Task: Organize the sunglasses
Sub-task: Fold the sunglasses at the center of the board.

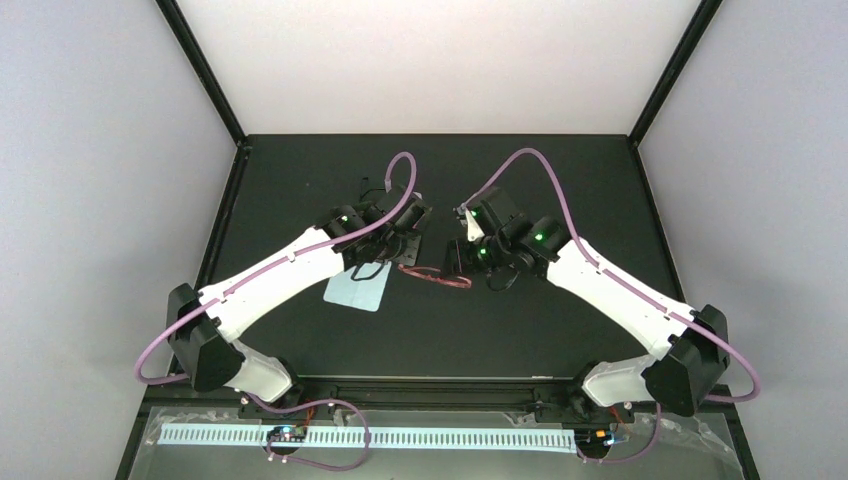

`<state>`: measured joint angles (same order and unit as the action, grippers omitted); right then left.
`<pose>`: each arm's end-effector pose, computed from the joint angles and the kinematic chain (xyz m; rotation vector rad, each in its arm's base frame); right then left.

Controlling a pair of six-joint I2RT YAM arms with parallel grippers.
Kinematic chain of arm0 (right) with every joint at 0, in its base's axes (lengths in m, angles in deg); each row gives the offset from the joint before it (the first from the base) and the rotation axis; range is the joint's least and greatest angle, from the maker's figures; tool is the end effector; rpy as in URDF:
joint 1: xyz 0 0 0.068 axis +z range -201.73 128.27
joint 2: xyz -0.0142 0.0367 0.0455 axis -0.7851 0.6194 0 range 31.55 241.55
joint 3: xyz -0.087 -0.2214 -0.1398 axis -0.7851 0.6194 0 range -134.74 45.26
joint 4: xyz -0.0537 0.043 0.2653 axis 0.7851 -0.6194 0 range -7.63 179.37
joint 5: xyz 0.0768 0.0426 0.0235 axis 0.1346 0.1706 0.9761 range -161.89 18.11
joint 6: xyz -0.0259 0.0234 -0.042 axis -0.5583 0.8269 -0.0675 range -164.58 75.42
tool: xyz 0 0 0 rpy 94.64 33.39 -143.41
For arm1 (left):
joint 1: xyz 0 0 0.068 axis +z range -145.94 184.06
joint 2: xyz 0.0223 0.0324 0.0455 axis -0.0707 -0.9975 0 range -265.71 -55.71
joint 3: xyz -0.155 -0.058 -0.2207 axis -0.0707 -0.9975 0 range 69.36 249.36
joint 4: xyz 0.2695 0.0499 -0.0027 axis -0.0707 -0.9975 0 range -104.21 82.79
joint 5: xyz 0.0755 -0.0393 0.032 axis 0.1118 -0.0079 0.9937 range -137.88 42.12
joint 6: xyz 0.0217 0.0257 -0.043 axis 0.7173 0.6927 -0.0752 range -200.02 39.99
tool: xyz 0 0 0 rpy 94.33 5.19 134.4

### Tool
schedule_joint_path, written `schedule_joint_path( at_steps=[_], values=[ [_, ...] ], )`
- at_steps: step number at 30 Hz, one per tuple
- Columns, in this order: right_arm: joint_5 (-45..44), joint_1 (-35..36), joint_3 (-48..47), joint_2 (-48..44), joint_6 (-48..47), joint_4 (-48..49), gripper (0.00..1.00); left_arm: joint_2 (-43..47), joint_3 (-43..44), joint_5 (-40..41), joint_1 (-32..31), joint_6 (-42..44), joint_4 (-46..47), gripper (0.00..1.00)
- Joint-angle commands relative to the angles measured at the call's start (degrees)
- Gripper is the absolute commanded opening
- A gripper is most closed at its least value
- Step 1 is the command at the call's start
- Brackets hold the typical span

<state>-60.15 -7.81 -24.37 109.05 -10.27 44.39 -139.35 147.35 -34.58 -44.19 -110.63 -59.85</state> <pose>0.2058 0.2084 0.3110 -0.3143 2.6406 0.7757 0.2135 -0.2264 0.3200 0.3087 2.5443 -0.2315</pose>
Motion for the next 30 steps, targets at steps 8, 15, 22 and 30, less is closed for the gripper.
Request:
schedule_joint_path(
  at_steps=[8,15,22,30],
  values=[
    [-0.2,0.2,1.2,-6.4,0.9,5.7,0.62,1.0,2.4,0.2,-0.4,-1.0,-0.9,0.02],
    [-7.7,-0.7,1.4,-12.1,8.8,6.2,0.94,3.1,3.1,1.0,-0.2,-5.7,-4.0,0.02],
    [-12.9,-1.0,6.7,-20.2,18.4,10.2,1.00,4.0,5.7,0.1,0.3,-13.7,-6.8,0.01],
    [-18.0,-1.0,14.7,-27.0,25.5,18.0,1.00,2.1,10.2,-0.3,0.6,-16.5,-7.6,0.02]
  ],
)
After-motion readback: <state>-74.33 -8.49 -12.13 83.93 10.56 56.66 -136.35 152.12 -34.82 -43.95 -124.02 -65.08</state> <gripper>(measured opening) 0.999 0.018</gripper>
